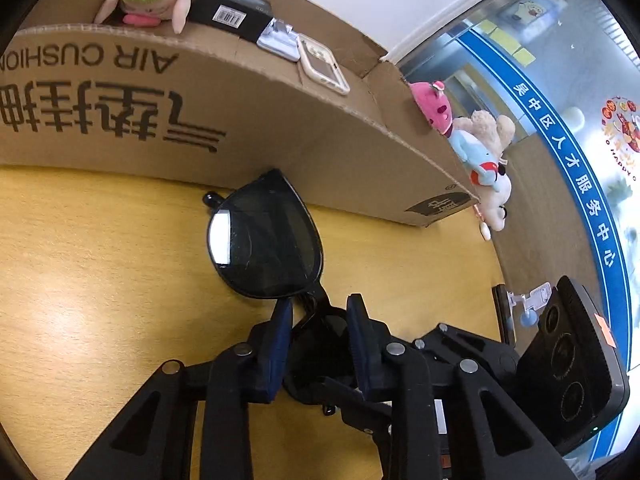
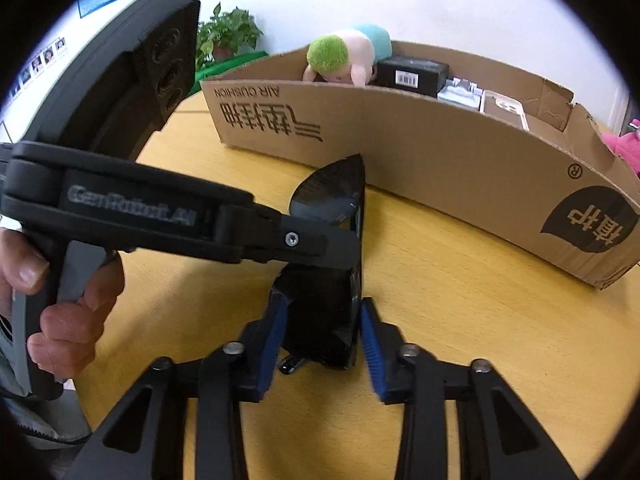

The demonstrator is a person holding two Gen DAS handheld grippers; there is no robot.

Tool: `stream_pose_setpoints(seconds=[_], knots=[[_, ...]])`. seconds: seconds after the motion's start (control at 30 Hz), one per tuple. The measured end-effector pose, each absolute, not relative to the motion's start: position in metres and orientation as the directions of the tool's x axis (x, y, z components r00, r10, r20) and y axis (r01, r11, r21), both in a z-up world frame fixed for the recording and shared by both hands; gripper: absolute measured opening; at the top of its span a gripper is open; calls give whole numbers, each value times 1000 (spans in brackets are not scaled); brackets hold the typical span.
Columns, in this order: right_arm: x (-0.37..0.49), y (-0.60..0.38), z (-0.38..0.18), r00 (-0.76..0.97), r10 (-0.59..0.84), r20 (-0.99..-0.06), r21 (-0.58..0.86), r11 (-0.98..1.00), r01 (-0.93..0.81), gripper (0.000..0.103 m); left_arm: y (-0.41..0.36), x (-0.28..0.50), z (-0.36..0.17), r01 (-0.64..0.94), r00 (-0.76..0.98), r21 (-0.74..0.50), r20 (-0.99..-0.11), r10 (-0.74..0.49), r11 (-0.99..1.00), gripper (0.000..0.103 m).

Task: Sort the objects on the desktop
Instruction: 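Close the right gripper on the sunglasses temple arm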

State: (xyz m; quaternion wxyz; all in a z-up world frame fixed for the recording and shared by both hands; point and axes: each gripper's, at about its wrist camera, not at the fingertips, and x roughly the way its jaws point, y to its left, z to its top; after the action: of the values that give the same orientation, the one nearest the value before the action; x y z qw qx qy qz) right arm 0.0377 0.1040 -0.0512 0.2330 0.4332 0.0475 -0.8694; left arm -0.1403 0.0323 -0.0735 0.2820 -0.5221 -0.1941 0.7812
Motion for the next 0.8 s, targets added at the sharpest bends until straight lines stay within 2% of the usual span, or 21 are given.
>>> stream_pose_setpoints(seconds=[0.2, 0.23, 0.27, 0.37, 0.5, 0.73, 0.8], knots=[[42, 102, -48, -518, -368, -772, 141, -894, 425, 30, 31, -135, -63, -250, -322, -576, -708, 628, -778, 21], [44, 102, -47, -520, -369, -770, 144, -895, 423, 27, 29, -133, -59, -254, -337, -570, -705, 624, -781, 11], [46, 103, -45, -523, -376, -765, 149, -894, 423, 18, 28, -132, -54, -263, -341, -570, -699, 628, -778, 0], [52, 99, -36, -536, -405, -741, 156, -880, 449, 12, 37, -125, -40, -311, -336, -555, -695, 636, -771, 0], [54, 96, -33, -539, -412, -735, 157, -876, 456, 10, 48, -120, -33, -352, -326, -534, -699, 636, -768, 0], [50, 117, -38, -529, -429, -732, 232, -887, 398, 10, 35, -124, -38, -287, -327, -529, -729, 601, -799, 0], [49, 120, -40, -522, -442, -729, 259, -885, 387, 10, 36, -127, -43, -276, -305, -537, -737, 603, -797, 4]])
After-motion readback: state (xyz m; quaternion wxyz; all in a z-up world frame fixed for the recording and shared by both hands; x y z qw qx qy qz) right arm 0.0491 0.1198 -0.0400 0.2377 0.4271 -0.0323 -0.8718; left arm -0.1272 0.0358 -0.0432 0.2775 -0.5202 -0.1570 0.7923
